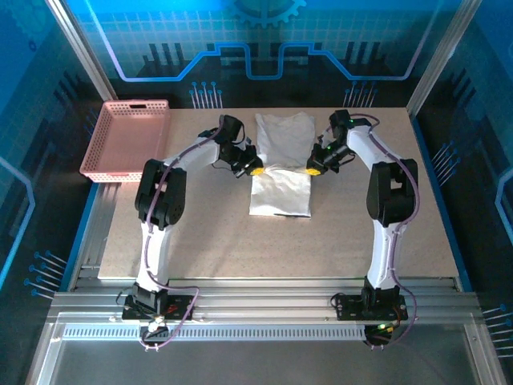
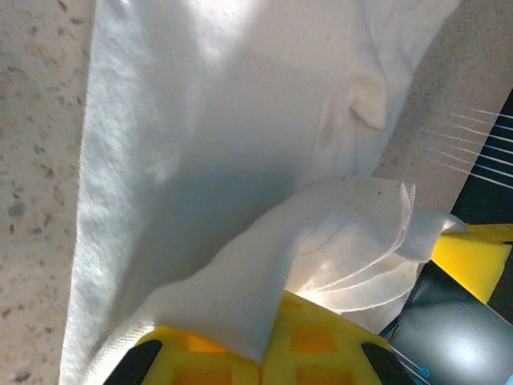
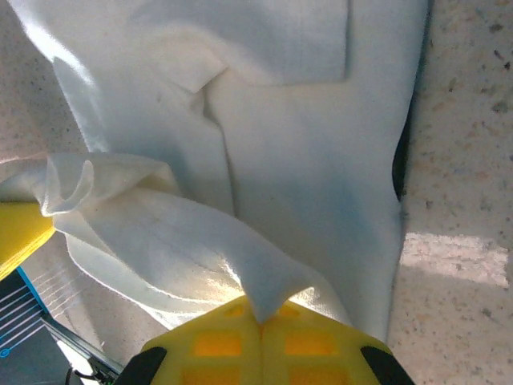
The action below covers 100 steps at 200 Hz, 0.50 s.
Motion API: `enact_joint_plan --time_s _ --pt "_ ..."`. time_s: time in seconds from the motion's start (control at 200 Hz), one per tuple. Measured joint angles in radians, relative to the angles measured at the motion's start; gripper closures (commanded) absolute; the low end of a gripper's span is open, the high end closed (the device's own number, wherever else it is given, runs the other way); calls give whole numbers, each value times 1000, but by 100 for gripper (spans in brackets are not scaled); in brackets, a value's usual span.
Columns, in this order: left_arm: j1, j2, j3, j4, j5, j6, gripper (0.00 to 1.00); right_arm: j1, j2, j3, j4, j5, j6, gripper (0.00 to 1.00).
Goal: Fold and stack the t-shirts
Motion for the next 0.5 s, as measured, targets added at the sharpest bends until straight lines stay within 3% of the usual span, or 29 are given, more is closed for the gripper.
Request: enact_joint_plan --time_s 0.13,0.215,0.305,0.38,0.5 --pt "5 58 61 -1 13 1 100 -4 50 40 -6 6 1 100" --pt "6 85 88 -3 18 2 84 -6 84 76 -13 16 5 93" --pt "10 125 143 -5 28 -15 54 -14 144 172 -31 16 24 64" --pt "18 180 268 -30 41 -37 42 -30 222 320 -25 -8 69 52" --pt "40 282 609 -49 52 -104 32 -72 335 647 -5 -48 153 36"
